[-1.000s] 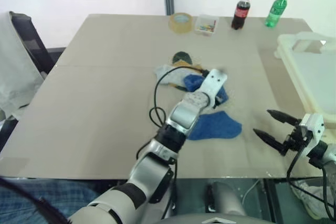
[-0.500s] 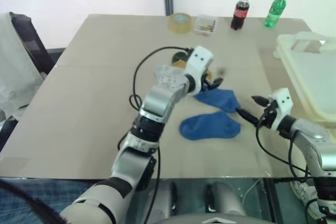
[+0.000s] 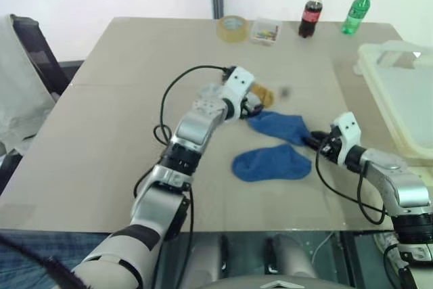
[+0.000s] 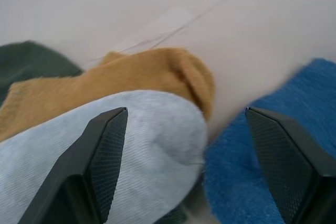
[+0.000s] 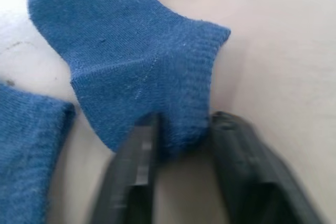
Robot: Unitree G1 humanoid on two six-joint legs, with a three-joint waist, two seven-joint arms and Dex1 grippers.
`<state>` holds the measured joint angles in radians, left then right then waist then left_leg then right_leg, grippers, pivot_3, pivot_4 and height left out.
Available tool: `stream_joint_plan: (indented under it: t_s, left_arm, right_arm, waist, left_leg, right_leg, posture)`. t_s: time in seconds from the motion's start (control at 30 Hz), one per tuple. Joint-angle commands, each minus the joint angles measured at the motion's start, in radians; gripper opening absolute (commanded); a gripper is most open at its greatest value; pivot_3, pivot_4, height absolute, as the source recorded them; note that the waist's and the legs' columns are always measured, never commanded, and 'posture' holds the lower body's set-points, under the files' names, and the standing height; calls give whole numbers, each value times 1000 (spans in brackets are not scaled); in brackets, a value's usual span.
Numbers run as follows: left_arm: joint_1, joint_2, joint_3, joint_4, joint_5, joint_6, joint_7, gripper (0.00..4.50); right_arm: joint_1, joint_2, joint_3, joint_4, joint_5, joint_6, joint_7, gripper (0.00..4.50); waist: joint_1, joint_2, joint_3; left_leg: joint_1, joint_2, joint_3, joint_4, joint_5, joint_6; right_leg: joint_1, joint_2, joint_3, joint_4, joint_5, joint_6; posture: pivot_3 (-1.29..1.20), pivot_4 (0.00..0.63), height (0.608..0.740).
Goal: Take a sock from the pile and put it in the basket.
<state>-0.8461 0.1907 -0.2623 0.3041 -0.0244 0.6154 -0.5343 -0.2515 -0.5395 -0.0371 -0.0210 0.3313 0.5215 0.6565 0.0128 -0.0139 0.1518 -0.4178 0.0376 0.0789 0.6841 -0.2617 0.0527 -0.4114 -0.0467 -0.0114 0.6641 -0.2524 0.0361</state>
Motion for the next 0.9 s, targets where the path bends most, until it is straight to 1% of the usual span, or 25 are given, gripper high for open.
stream_joint_plan:
  t_s: [0.03, 0.17, 0.3, 0.43, 0.67, 0.77, 0.9]
  left_arm:
    - [4, 14, -47, -117, 20, -14, -42, 3810]
    - [23, 35, -95, -162, 46, 7, -66, 3810]
    - [51, 34, -114, -197, 50, 34, -78, 3810]
    - [62, 41, -144, -194, 82, 51, -75, 3810]
    - [85, 35, -160, -176, 97, 56, -80, 3810]
    - [94, 29, -185, -131, 122, 26, -74, 3810]
    - [107, -6, -175, -101, 114, 32, -57, 3810]
  right_arm:
    - [6, -16, -2, -4, -22, -30, 9, 41]
    - [7, -28, -2, 10, -47, -58, 25, 41]
    - [17, -85, -3, 22, -70, -115, 91, 41]
    - [15, -119, -7, 45, -88, -179, 124, 41]
    - [8, -118, -14, 50, -84, -199, 138, 41]
    - [8, -113, -11, 40, -83, -195, 135, 41]
    - [13, -110, -12, 31, -81, -193, 132, 41]
  waist:
    - [0, 0, 0]
    - [1, 0, 0]
    - [2, 0, 0]
    - [1, 0, 0]
    - [0, 0, 0]
    - [0, 0, 0]
    - [2, 0, 0]
  left_leg:
    - [0, 0, 0, 0, 0, 0]
    - [0, 0, 0, 0, 0, 0]
    - [1, 0, 1, 0, 0, 0]
    - [1, 0, 1, 0, 0, 0]
    - [1, 0, 1, 0, 0, 0]
    - [1, 0, 1, 0, 0, 0]
    - [1, 0, 1, 1, 0, 0]
  right_leg:
    - [0, 0, 0, 0, 0, 0]
    - [0, 0, 0, 0, 0, 0]
    - [0, 0, 1, 0, 0, 0]
    - [0, 0, 1, 0, 0, 1]
    - [0, 0, 1, 0, 0, 1]
    - [0, 0, 1, 0, 0, 1]
    - [0, 0, 1, 0, 0, 1]
  posture:
    - [0, 150, 735]
    - [0, 150, 735]
    - [0, 150, 735]
    - [0, 150, 735]
    - [0, 150, 735]
    - [0, 150, 735]
    - [0, 150, 735]
